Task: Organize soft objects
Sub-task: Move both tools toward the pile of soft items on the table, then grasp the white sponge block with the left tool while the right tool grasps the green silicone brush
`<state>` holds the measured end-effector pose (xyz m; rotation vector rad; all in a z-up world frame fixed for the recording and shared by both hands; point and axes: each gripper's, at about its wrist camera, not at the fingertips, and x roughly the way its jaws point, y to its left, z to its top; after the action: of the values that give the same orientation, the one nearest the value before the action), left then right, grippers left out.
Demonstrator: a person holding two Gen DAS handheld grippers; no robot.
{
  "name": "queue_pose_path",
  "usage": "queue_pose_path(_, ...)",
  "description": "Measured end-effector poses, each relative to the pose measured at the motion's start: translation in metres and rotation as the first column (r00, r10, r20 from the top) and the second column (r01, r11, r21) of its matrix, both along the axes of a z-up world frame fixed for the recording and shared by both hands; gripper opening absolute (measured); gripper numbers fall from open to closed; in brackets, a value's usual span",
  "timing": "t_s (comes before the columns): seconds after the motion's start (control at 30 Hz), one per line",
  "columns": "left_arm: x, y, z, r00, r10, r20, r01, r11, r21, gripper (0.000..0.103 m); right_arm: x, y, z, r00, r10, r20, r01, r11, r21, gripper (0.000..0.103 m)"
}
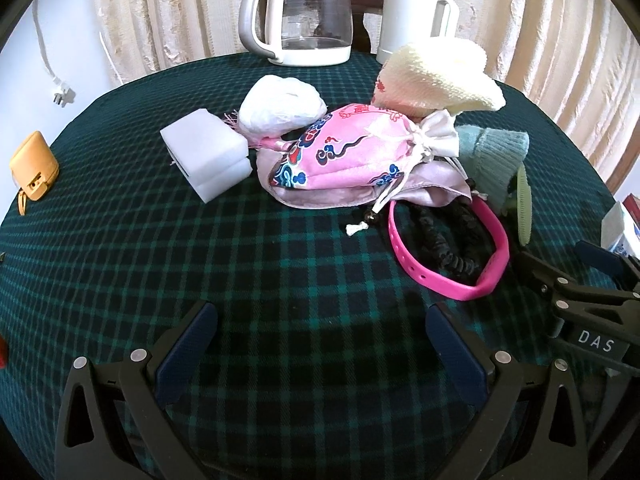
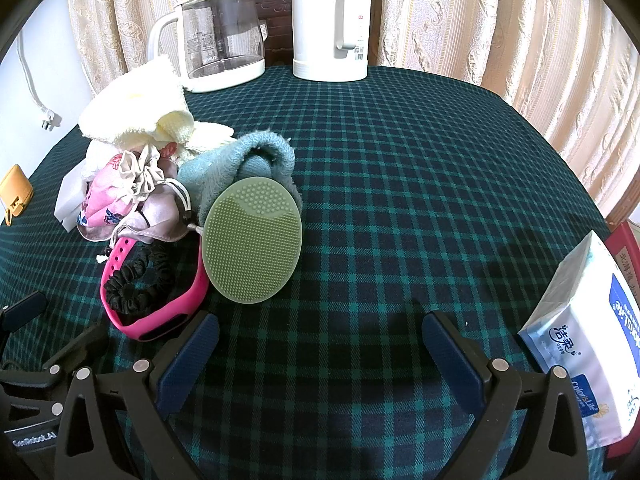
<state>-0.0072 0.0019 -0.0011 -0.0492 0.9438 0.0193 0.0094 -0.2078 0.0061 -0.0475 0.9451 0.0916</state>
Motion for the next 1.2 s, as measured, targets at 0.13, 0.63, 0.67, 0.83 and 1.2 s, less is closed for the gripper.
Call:
queue_pose_path(0.13, -0.002, 0.000, 0.000, 1.000, -0.010, -0.005, 0.010, 1.000, 0.003, 0.103, 0.000, 0.000, 0.000, 1.000, 0.000, 0.000, 0.000, 1.000, 0.000, 0.103)
queue_pose_path(0.63, 0.001, 0.013, 0.007, 1.000, 0.026, -0.011, -0.026, 1.000, 0.008, 0.103, 0.002, 0.002, 0.001, 0.998, 0.056, -0.024, -0.056, 0.998, -0.003, 0.103)
queue_pose_path(0.67, 0.000, 0.016, 0.010, 0.999, 0.035, -0.002, -0.035, 0.999, 0.012, 0.103, 0.002, 0.001, 0.001, 0.998, 0.059, -0.027, -0.059, 0.998, -0.003, 0.103)
queue_pose_path(0.83, -0.001, 0.034, 0.022, 0.996, 0.087, 0.034, -0.088, 0.996, 0.027, 0.103, 0.001, 0.000, 0.002, 0.997, 0.070, -0.035, -0.070, 0.998, 0.004, 0.103)
queue_pose_path(1.2, 0.024, 0.083, 0.040, 0.970, 0.232, 0.069, -0.234, 0.972, 0.032, 0.103, 0.000, -0.007, 0.012, 0.997, 0.075, -0.034, -0.070, 0.991, 0.117, 0.103)
